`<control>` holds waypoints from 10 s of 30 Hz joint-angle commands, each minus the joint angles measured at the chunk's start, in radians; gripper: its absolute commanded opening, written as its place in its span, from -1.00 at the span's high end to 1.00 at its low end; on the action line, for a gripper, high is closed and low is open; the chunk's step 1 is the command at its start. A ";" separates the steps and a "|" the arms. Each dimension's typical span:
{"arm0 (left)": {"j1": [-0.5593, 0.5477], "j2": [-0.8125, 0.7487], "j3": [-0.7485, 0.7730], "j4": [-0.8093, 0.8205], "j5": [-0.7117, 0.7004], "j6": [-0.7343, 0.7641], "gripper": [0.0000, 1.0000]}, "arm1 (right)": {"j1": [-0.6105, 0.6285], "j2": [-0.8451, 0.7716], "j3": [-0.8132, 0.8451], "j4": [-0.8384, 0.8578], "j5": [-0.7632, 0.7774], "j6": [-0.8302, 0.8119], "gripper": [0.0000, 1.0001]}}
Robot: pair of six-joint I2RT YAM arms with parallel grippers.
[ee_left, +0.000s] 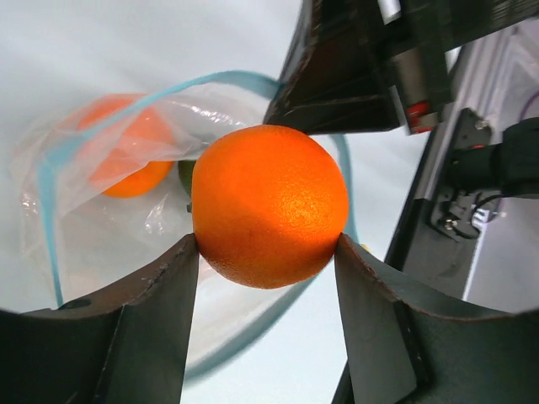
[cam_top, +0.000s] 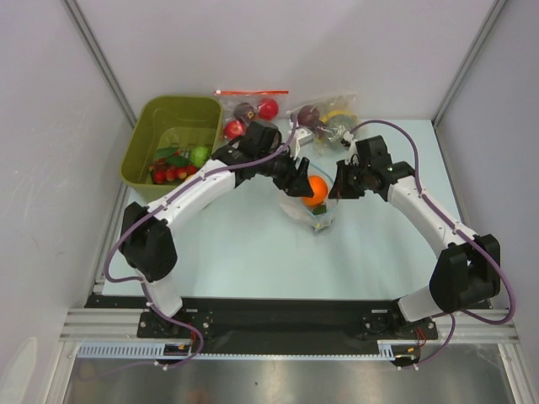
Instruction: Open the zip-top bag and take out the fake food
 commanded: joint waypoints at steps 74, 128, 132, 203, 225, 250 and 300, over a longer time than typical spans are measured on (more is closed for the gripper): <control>0.616 0.196 0.375 0.048 -0.657 -0.117 -1.00 | -0.043 0.008 0.010 0.011 0.012 0.014 1.00; -0.145 0.008 0.124 0.121 -0.369 -0.171 -0.57 | -0.046 -0.047 -0.050 0.020 -0.006 0.005 1.00; -0.147 0.057 0.143 0.105 -0.304 -0.175 -0.58 | -0.046 -0.043 -0.049 0.023 -0.006 0.000 1.00; -0.133 0.445 0.129 0.457 -0.369 -0.125 -0.98 | -0.198 0.086 -0.010 0.166 -0.503 0.092 1.00; -0.119 0.395 0.097 0.470 -0.366 -0.140 0.32 | -0.242 0.098 -0.009 0.168 -0.500 0.110 1.00; -0.131 0.298 -0.075 0.473 -0.306 -0.181 0.17 | -0.279 -0.098 -0.002 0.020 -0.111 0.086 -0.43; -0.159 0.443 0.104 0.421 -0.186 -0.211 -0.23 | -0.282 0.226 -0.207 0.152 -0.069 0.112 0.89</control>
